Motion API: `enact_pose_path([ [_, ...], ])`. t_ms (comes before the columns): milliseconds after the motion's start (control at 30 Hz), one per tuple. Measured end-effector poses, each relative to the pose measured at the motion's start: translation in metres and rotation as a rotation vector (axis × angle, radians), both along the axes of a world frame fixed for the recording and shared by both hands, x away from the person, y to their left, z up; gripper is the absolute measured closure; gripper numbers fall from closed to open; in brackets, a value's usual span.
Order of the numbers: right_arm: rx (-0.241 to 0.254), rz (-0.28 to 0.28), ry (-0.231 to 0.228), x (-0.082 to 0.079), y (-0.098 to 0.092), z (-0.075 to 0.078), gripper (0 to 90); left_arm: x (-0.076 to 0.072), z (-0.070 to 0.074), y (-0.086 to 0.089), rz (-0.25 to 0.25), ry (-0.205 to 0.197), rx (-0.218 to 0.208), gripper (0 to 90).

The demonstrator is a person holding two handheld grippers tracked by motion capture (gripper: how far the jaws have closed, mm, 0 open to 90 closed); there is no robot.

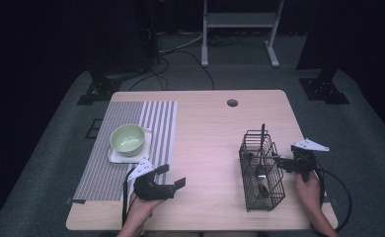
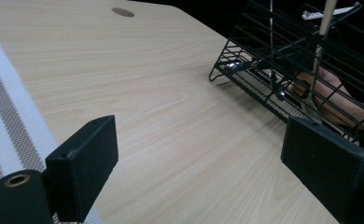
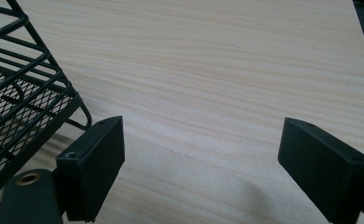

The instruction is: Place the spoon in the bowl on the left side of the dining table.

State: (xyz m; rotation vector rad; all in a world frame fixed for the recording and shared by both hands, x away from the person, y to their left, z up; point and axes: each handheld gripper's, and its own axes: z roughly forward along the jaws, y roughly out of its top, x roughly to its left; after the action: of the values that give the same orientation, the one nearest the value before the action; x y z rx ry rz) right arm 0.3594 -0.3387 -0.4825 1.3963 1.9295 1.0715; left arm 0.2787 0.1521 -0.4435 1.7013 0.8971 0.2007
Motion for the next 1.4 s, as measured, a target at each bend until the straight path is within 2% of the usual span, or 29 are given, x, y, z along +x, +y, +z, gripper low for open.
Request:
enact_pose_path([
  [67, 0.001, 0.001, 0.001, 0.000, 0.000, 0.000, 13.6, 0.000, 0.001, -0.001, -0.005, 0.004, -0.001, 10.3],
  [167, 0.003, 0.001, 0.001, 0.000, 0.000, 0.000, 13.6, 0.003, 0.004, -0.006, -0.034, 0.018, -0.035, 10.3],
  [500, 0.007, 0.003, 0.003, 0.000, -0.001, 0.000, 13.6, 0.009, 0.017, -0.038, -0.099, -0.005, -0.043, 10.2],
  [700, 0.011, 0.008, 0.003, 0.000, -0.001, 0.000, 13.6, 0.012, 0.021, -0.051, -0.115, -0.006, -0.050, 10.2],
  [900, 0.006, 0.005, 0.003, 0.000, -0.001, 0.000, 13.6, 0.013, 0.025, -0.067, -0.155, -0.015, -0.060, 10.2],
  [1100, -0.003, 0.003, 0.001, 0.000, 0.000, 0.000, 13.6, 0.015, 0.029, -0.077, -0.165, -0.013, -0.081, 10.2],
  [1400, -0.001, 0.003, 0.000, 0.000, 0.000, 0.000, 13.6, 0.017, 0.033, -0.094, -0.192, -0.010, -0.090, 10.2],
])
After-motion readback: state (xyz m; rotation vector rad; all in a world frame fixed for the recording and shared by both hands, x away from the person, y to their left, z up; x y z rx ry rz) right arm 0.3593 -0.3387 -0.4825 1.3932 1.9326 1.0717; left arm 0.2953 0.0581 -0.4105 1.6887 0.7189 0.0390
